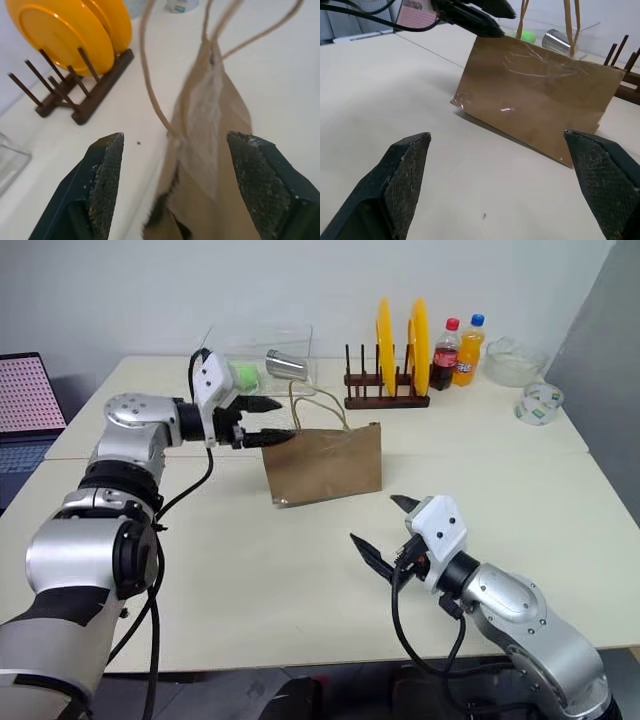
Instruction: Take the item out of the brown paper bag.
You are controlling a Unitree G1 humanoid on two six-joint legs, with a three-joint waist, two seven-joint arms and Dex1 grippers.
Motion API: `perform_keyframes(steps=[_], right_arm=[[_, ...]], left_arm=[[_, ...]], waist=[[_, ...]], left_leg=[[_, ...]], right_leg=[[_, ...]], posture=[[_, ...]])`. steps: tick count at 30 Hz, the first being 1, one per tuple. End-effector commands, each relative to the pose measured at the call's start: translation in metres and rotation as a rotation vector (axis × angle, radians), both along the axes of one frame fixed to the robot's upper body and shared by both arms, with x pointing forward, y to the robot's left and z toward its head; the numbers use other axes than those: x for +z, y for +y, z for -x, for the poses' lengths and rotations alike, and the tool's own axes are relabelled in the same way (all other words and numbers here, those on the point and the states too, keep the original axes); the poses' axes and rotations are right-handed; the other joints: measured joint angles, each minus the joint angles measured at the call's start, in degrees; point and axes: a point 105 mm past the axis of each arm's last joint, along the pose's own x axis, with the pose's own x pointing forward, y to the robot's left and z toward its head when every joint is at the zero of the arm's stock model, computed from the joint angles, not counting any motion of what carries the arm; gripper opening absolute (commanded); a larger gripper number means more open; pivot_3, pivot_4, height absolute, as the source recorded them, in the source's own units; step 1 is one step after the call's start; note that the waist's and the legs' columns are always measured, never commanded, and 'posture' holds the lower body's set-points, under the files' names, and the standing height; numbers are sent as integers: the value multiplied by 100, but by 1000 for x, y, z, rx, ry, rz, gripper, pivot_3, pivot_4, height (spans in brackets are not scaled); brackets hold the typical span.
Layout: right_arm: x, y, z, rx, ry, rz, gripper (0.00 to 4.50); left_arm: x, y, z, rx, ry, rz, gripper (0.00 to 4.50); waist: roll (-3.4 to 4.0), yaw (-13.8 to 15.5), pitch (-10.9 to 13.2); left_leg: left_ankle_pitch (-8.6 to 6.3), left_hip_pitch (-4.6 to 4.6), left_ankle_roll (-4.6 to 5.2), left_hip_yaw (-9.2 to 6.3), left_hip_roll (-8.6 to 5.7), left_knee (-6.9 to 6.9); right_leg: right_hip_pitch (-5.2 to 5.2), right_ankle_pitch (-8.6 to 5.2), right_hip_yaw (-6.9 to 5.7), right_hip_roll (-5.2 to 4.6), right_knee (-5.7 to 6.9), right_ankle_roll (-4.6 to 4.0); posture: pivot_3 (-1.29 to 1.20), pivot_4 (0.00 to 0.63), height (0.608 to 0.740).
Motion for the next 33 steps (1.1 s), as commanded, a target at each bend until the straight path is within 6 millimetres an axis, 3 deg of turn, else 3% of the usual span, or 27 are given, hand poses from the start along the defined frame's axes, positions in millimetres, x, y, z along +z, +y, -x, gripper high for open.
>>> perform_keyframes(steps=[1,5,10,14,18,24,29,33], right_arm=[[21,-9,-7,-3,-106,9,4500],[43,-17,-21,-4,-163,15,4500],[75,-25,-47,-19,-254,41,4500],[87,-26,-74,-41,-310,81,3614],[94,-12,-101,-6,-346,154,2122],[94,2,-168,-32,-371,314,28],[92,14,-210,-116,-344,443,28],[79,24,-223,-182,-318,531,28]], left_arm=[[16,9,15,2,-52,70,3443],[18,7,46,45,-82,142,3443],[-1,-19,109,48,-38,176,3443],[-24,-37,144,58,54,211,3489],[-27,-35,140,225,-4,301,3489],[-32,-39,141,304,-42,344,3489],[-46,-45,152,241,-32,272,3489],[-53,-52,158,187,-29,242,3489]], waist=[[0,-20,0],[1,-63,0],[6,-60,-3],[8,-16,-5],[10,61,-5],[11,27,-6],[13,-23,-4],[14,-40,-4]], left_leg=[[0,0,0,-2,0,0],[0,2,-1,-1,6,1],[0,11,-1,9,14,-3],[0,20,-1,13,12,-1],[0,29,0,18,10,-2],[0,49,-1,42,14,-10],[1,47,-3,51,14,-22],[1,47,-4,50,14,-30]], right_leg=[[-1,0,-1,0,2,0],[-3,1,7,0,9,-1],[-3,1,23,-1,9,-2],[6,1,22,1,9,-3],[9,1,24,0,10,-3],[10,5,38,3,8,-10],[6,7,45,2,-1,-13],[5,7,45,2,-10,-15]], posture=[[0,150,740],[0,150,740],[0,150,740],[0,150,740],[0,150,740],[0,150,740],[0,150,740],[0,150,740]])
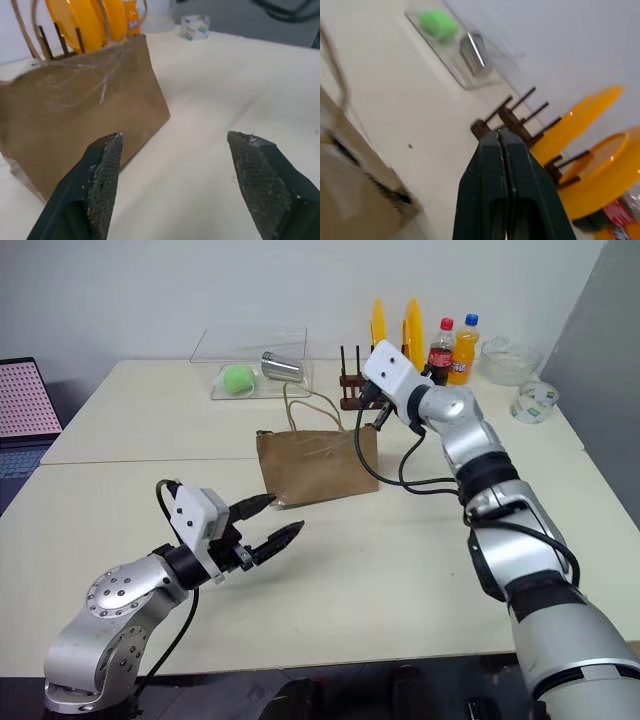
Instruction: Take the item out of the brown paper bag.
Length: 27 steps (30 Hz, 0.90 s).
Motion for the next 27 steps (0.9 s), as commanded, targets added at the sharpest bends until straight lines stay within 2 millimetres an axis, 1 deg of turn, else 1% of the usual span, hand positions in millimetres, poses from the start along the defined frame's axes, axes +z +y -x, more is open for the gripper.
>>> perform_keyframes(steps=[1,5,12,15,19,25,27], right_arm=[[-1,6,-3,-13,-12,50,28],[-15,19,9,135,93,118,28],[-34,27,32,367,234,193,28],[-47,26,45,472,297,245,28],[-55,21,52,518,326,262,28],[-56,18,62,569,330,283,28],[-57,16,72,623,356,295,28]], left_arm=[[8,-9,7,-54,-67,-27,3489],[2,-5,9,-56,-56,-43,3489],[-7,2,13,-77,-52,-73,3489],[-9,5,13,-88,-53,-76,3489],[-6,9,15,-101,-61,-69,3489],[-5,17,25,-141,-53,-88,3489],[-3,23,27,-146,-48,-101,3489]], waist=[[0,-1,0],[5,-9,3],[11,-24,6],[11,-22,6],[11,-20,6],[12,-19,7],[13,-16,7]], left_leg=[[0,0,0,0,0,-1],[-1,0,2,-2,-1,-1],[-1,4,2,-3,2,-6],[-1,4,2,-3,2,-5],[-1,4,2,-4,2,-5],[-2,4,2,-6,4,-6],[-2,4,2,-6,4,-6]], right_leg=[[0,0,0,0,-1,0],[0,0,0,0,0,0],[0,0,0,4,1,0],[1,0,0,4,1,0],[1,0,-1,3,1,0],[1,0,-2,3,0,-1],[2,0,-2,3,-1,-1]], posture=[[0,150,740],[0,150,740],[0,150,740],[0,150,740],[0,150,740],[0,150,740],[0,150,740]])
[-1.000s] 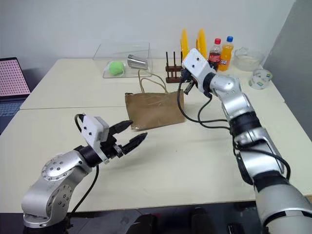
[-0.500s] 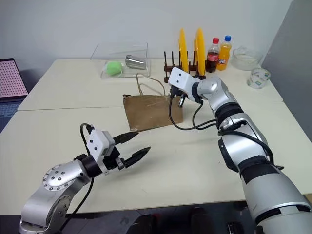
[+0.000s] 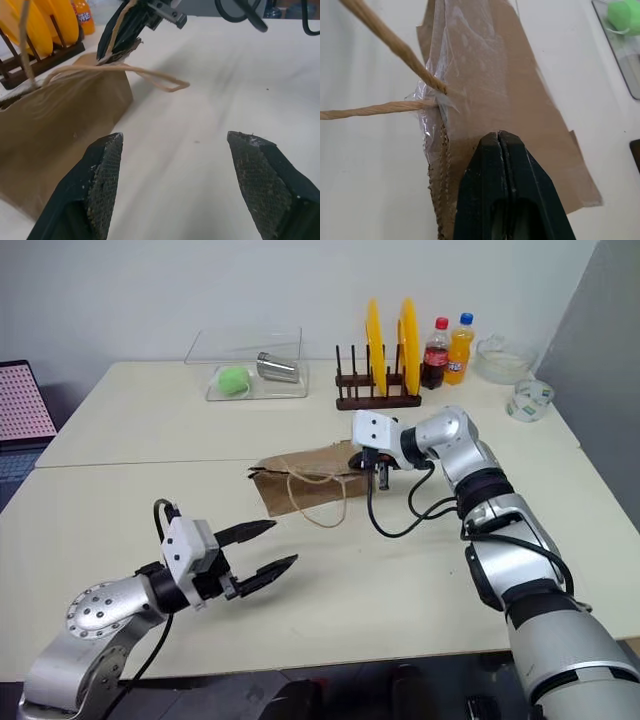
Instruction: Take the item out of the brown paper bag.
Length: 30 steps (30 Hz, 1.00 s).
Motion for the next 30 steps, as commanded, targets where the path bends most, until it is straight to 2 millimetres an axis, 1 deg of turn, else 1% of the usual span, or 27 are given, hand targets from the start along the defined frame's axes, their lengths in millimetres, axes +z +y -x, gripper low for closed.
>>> perform_keyframes(steps=[1,5,8,10,12,15,17,18,20,22,23,26,28,29,30], right_arm=[[5,1,17,97,30,21,28],[-4,-1,32,149,69,79,28],[-2,0,35,153,55,85,28],[5,1,37,152,34,69,28],[17,1,39,150,-3,42,28],[32,-1,50,141,-45,-17,28],[37,-5,61,128,-78,-53,28],[39,-8,68,116,-94,-74,185],[40,-12,83,77,-99,-141,606],[36,-17,98,40,-78,-182,1310],[29,-23,108,1,-50,-205,1700],[10,-35,139,-113,54,-281,2778],[3,-39,152,-178,94,-314,3540],[-4,-43,161,-219,124,-321,3841],[-11,-46,170,-252,154,-319,4237]], left_arm=[[15,7,5,-22,-53,-13,3489],[18,5,8,-62,-64,-32,3489],[18,3,10,-90,-67,-48,3489],[18,3,9,-99,-72,-57,3489],[19,2,9,-115,-87,-75,3489],[20,0,7,-144,-108,-91,3489],[22,-1,2,-154,-133,-110,3489],[23,-1,-1,-159,-158,-133,3489],[21,-4,-7,-192,-201,-197,3841],[19,-9,-9,-241,-239,-238,4369],[18,-14,-11,-282,-279,-264,4500],[13,-26,-21,-382,-392,-353,4500],[12,-31,-23,-425,-424,-370,4500],[10,-34,-24,-451,-443,-379,4500],[8,-37,-25,-473,-457,-387,4500]], waist=[[1,3,0],[3,5,1],[6,4,4],[9,4,6],[10,11,6],[10,30,6],[9,70,6],[9,108,6],[9,163,6],[10,197,6],[9,229,6],[9,337,5],[12,315,7],[12,311,6],[12,292,6]], left_leg=[[0,-1,0,-2,0,0],[0,0,0,-2,2,0],[0,0,0,-1,4,-1],[0,-1,0,-2,5,-1],[0,-1,0,-2,5,-1],[-1,-4,0,-5,6,-2],[-1,-5,-1,-7,7,-6],[-1,-6,-1,-11,7,-9],[-1,-7,-1,-11,7,-13],[-1,-10,-1,-10,6,-15],[-1,-11,-1,-11,5,-17],[-1,-16,-1,-13,3,-20],[-1,-22,-1,-13,3,-19],[-1,-23,-1,-10,-2,-19],[-1,-23,-1,-10,-3,-17]], right_leg=[[0,0,-2,0,-1,0],[3,0,-3,0,-5,0],[2,0,-4,1,-7,0],[1,0,-5,1,-7,-1],[1,0,-5,1,-8,-1],[3,1,-9,1,-17,-1],[3,1,-12,1,-20,-1],[3,0,-15,1,-22,-1],[2,0,-15,1,-25,-1],[1,0,-15,1,-28,-1],[1,0,-15,0,-30,-1],[1,0,-19,-1,-35,-1],[-1,0,-19,-1,-37,-1],[-3,0,-14,-4,-34,-1],[-2,0,-15,-5,-34,0]], posture=[[0,150,740],[0,150,740],[0,150,740],[0,150,740],[0,150,740],[0,150,740],[0,150,740],[0,150,740],[0,150,740],[0,150,740],[0,150,740],[0,150,740],[0,150,740],[0,150,740],[0,150,740]])
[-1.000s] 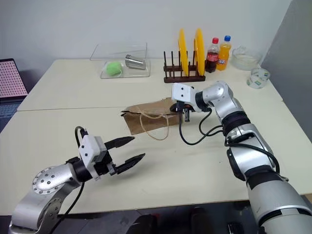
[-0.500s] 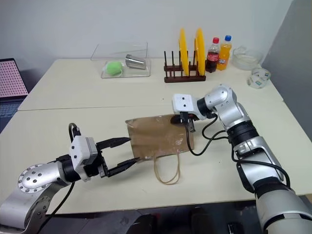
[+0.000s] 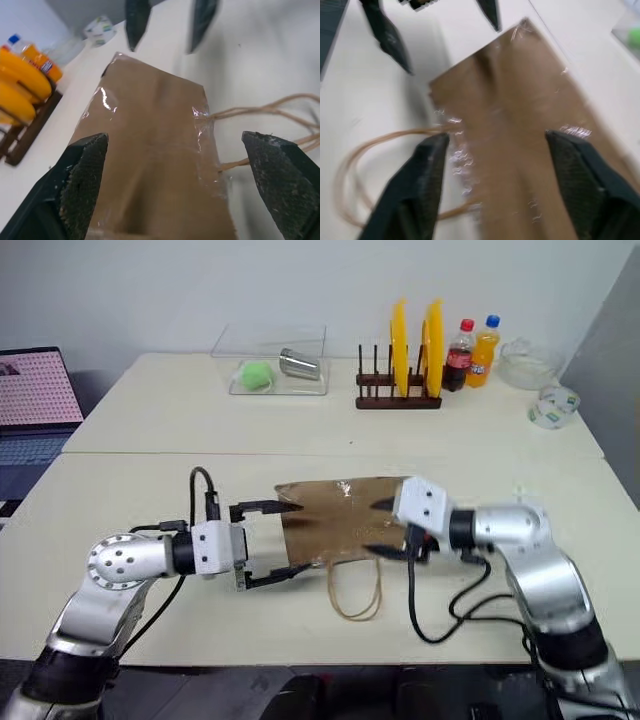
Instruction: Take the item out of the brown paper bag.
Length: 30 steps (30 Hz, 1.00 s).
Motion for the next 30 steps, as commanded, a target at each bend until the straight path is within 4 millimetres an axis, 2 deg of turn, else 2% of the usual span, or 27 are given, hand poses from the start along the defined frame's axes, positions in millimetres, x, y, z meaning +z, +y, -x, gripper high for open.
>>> perform_keyframes(steps=[1,5,8,26,30], right_arm=[[0,-8,26,-86,23,-23,4237],[-14,-11,49,-137,92,-16,4237],[-19,-11,59,-158,122,-13,4237],[-22,-17,63,-206,149,-5,4237],[-23,-17,65,-212,158,-6,4237]], left_arm=[[-2,-9,3,-92,-69,-36,4500],[-15,-12,6,-161,-85,-82,4500],[-23,-12,7,-202,-92,-116,4500],[-47,-27,-5,-250,-151,-168,4500],[-49,-35,-2,-272,-138,-151,4500]], waist=[[-1,-14,-1],[1,-45,-1],[0,-44,-1],[-2,-28,-2],[-3,-24,-2]], left_leg=[[0,2,0,-2,3,2],[0,9,1,2,8,-1],[0,15,1,4,10,0],[0,16,2,-3,8,2],[0,15,2,-4,7,3]], right_leg=[[2,0,-2,2,1,0],[4,-1,-2,7,4,1],[11,-1,-3,8,3,2],[19,-1,-9,8,1,2],[20,-1,-9,8,1,2]], posture=[[0,150,740],[0,150,740],[0,150,740],[0,150,740],[0,150,740]])
